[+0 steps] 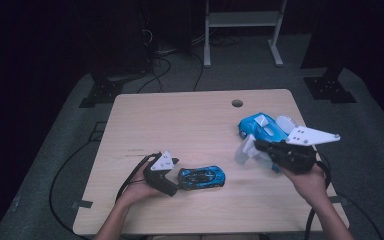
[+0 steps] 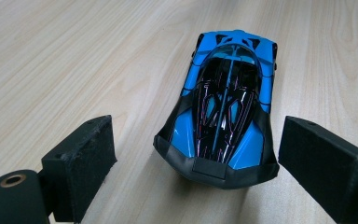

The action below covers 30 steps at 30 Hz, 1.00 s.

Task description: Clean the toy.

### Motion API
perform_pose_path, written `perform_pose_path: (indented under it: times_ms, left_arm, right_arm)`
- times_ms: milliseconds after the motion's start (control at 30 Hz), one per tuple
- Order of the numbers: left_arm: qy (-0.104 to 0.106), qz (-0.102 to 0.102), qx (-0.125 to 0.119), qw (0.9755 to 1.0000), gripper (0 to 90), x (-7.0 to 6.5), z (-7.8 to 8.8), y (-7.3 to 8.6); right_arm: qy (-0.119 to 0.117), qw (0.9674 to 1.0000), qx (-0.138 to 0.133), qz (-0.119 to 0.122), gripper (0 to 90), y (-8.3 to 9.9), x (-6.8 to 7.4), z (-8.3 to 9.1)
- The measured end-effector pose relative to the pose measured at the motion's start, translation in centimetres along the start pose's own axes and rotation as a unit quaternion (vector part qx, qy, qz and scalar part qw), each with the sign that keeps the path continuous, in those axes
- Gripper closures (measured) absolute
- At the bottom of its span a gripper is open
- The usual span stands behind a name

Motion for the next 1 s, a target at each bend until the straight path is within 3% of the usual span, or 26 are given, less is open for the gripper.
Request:
perform_pose_path:
  times_ms: [67,100,167,233,300,367,400,433,467,533,633,667,700,733,767,867,900,1000]
  left_arm:
    - [0.001,-0.003,0.001,1.0000,10.3,-0.1,0.0,0.0]
    - [0.001,-0.003,0.000,1.0000,10.3,-0.2,0.0,0.0]
    - [0.004,-0.008,0.004,0.9999,10.2,-0.3,-0.1,0.0]
    - [0.005,-0.009,0.005,0.9999,10.3,-0.4,-0.1,0.0]
    - [0.006,-0.007,0.003,1.0000,10.3,-0.4,-0.1,0.0]
    - [0.008,-0.006,0.003,0.9999,10.3,-0.5,-0.3,0.1]
    - [0.008,-0.006,0.003,0.9999,10.3,-0.5,-0.3,0.1]
    - [0.009,-0.007,0.006,0.9999,10.3,-0.5,-0.4,0.1]
    - [0.008,-0.007,0.005,0.9999,10.3,-0.5,-0.5,0.1]
    - [0.009,-0.009,0.009,0.9999,10.3,-0.6,-0.7,0.2]
    - [0.010,-0.010,0.011,0.9998,10.4,-0.6,-0.8,0.3]
    - [0.009,-0.011,0.014,0.9998,10.6,-0.6,-0.8,0.4]
    - [0.009,-0.011,0.014,0.9998,10.6,-0.6,-0.8,0.4]
    - [0.009,-0.010,0.014,0.9998,10.6,-0.5,-0.8,0.4]
    - [0.011,-0.008,0.016,0.9998,10.7,-0.5,-0.8,0.5]
    - [0.015,-0.006,0.015,0.9998,13.5,-0.6,-0.9,0.7]
    - [0.019,-0.008,0.020,0.9996,13.5,-0.6,-1.0,0.8]
    - [0.021,-0.010,0.024,0.9994,13.5,-0.6,-1.2,0.9]
  right_arm:
    - [-0.039,0.9992,0.005,0.000,88.3,0.4,2.4,-0.8]
    - [-0.039,0.9992,0.005,0.000,88.3,0.4,2.4,-0.8]
    - [-0.068,0.9976,0.017,0.004,88.3,1.0,4.2,-2.1]
    - [-0.081,0.9965,0.020,0.006,88.3,1.2,4.8,-3.1]
    - [-0.083,0.9963,0.023,0.005,88.3,1.3,4.9,-3.5]
    - [-0.086,0.9958,0.030,-0.002,88.2,2.1,4.6,-5.1]
    - [-0.086,0.9958,0.030,-0.002,88.2,2.1,4.6,-5.1]
    - [-0.082,0.9956,0.046,0.002,88.1,3.3,4.4,-6.5]
    - [-0.082,0.9956,0.046,0.002,88.1,3.3,4.4,-6.5]
    - [-0.082,0.9942,0.069,-0.004,88.0,5.0,4.2,-8.3]
    - [-0.076,0.9910,0.109,0.013,87.9,7.2,4.2,-10.5]
    - [-0.074,0.9879,0.134,0.025,87.1,8.3,4.5,-11.7]
    - [-0.074,0.9879,0.134,0.025,87.1,8.3,4.5,-11.7]
    - [-0.075,0.9873,0.137,0.029,85.7,8.6,4.7,-12.1]
    - [-0.071,0.9863,0.142,0.043,75.6,8.9,5.2,-12.9]
    - [-0.074,0.9849,0.148,0.049,69.1,9.1,5.5,-13.6]
    - [-0.076,0.9840,0.153,0.051,62.3,9.2,5.6,-14.1]
    - [-0.078,0.9829,0.160,0.049,58.8,9.4,5.7,-14.5]
Point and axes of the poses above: each handheld gripper's, and its own axes: z roughly backward along the jaws, y roughly out of its underside, x roughly to its left, the point moved 5 cm from there along -z, roughly forward along the jaws, and after that the axes turned 3 degrees about -x, right-handed, at the moved point
